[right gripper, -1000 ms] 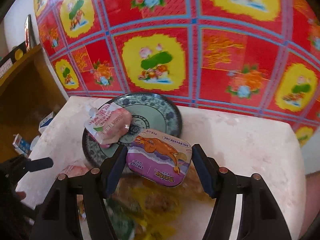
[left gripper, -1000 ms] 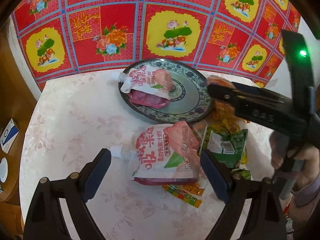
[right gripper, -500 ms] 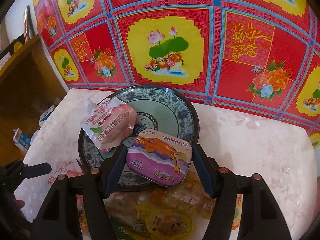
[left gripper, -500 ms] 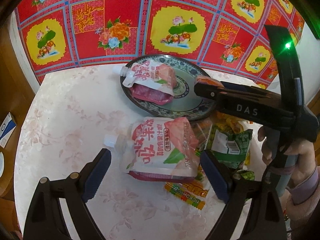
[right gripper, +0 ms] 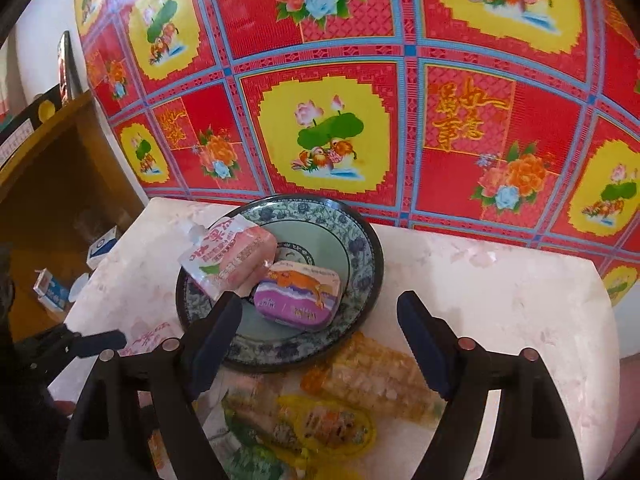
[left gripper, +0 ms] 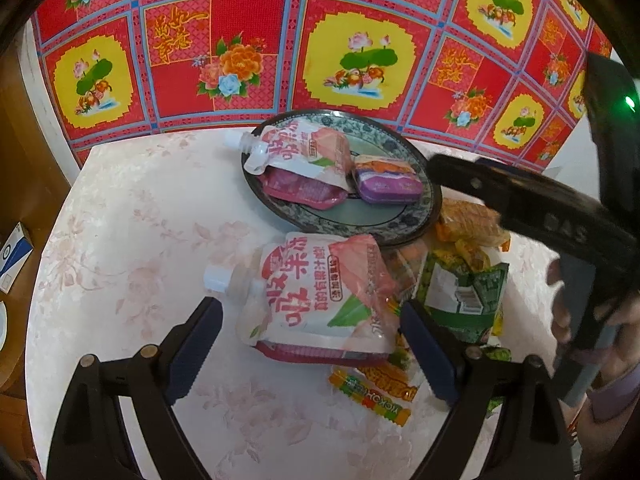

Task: Organize snacks
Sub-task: 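Carry the purple tin to the plate and release it with the right gripper, then grasp the second pink pouch with the left gripper while the right gripper grasps the bread roll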

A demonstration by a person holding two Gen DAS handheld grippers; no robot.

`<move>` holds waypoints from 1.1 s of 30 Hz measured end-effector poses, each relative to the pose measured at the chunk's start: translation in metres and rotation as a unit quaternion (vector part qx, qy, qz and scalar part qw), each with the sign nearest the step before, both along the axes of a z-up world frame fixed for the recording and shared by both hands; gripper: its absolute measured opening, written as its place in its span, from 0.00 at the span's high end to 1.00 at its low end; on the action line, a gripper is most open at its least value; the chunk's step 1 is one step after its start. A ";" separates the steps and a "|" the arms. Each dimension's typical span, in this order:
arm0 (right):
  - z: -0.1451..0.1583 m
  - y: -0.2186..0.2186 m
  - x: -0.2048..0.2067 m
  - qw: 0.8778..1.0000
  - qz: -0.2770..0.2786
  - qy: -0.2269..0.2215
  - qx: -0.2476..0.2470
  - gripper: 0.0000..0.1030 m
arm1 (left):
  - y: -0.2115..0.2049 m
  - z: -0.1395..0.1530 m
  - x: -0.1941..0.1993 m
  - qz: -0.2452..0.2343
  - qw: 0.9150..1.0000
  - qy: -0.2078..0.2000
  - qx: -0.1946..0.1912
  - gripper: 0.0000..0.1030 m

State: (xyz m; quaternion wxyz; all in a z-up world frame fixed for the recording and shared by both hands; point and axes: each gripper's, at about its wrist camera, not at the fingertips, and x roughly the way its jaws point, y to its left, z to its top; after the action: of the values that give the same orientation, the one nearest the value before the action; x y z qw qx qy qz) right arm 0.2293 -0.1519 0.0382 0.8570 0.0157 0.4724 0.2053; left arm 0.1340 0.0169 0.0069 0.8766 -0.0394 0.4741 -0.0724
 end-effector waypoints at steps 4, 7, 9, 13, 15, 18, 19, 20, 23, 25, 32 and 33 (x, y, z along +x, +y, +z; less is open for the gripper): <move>0.004 -0.007 -0.011 1.000 -0.008 0.001 -0.003 0.21 | 0.000 -0.002 0.002 0.001 1.000 0.003 0.001 0.10; 0.007 -0.014 -0.022 1.000 -0.016 0.000 -0.005 0.21 | 0.000 -0.005 0.002 0.003 1.000 0.005 0.004 0.12; 0.009 -0.020 -0.030 1.000 -0.023 0.001 -0.002 0.21 | 0.000 -0.006 0.003 0.003 1.000 0.007 0.006 0.13; 0.008 -0.030 -0.045 0.999 -0.037 0.005 0.001 0.21 | 0.001 -0.006 0.002 0.005 1.000 0.005 0.005 0.16; 0.006 -0.034 -0.051 0.999 -0.041 0.011 0.001 0.21 | 0.000 -0.005 0.002 0.005 1.000 0.002 0.006 0.16; 0.000 -0.038 -0.056 0.999 -0.047 0.019 -0.002 0.21 | 0.000 -0.005 0.000 0.003 1.000 -0.004 0.005 0.16; -0.002 -0.039 -0.057 0.999 -0.049 0.021 -0.004 0.21 | 0.001 -0.004 -0.001 0.003 1.000 -0.006 0.003 0.17; -0.004 -0.041 -0.058 0.998 -0.052 0.024 -0.005 0.21 | 0.001 -0.004 -0.001 0.003 1.000 -0.008 0.002 0.17; -0.010 -0.047 -0.060 0.997 -0.063 0.033 -0.004 0.21 | 0.001 -0.002 -0.005 0.000 1.000 -0.012 0.001 0.17; -0.013 -0.051 -0.059 0.997 -0.066 0.033 -0.006 0.21 | 0.001 0.000 -0.007 -0.001 1.000 -0.016 0.003 0.17; -0.019 -0.065 -0.041 0.998 -0.044 0.016 -0.045 0.21 | 0.003 0.005 -0.013 -0.001 1.000 -0.023 0.003 0.17; -0.020 -0.066 -0.036 0.998 -0.032 0.015 -0.053 0.21 | 0.003 0.005 -0.013 -0.001 1.000 -0.023 0.004 0.17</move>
State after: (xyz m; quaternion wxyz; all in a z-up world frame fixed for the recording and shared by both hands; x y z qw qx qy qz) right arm 0.1935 -0.2181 0.0179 0.8553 -0.0115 0.4950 0.1527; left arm 0.1207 0.0204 0.0122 0.8876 -0.0333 0.4538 -0.0720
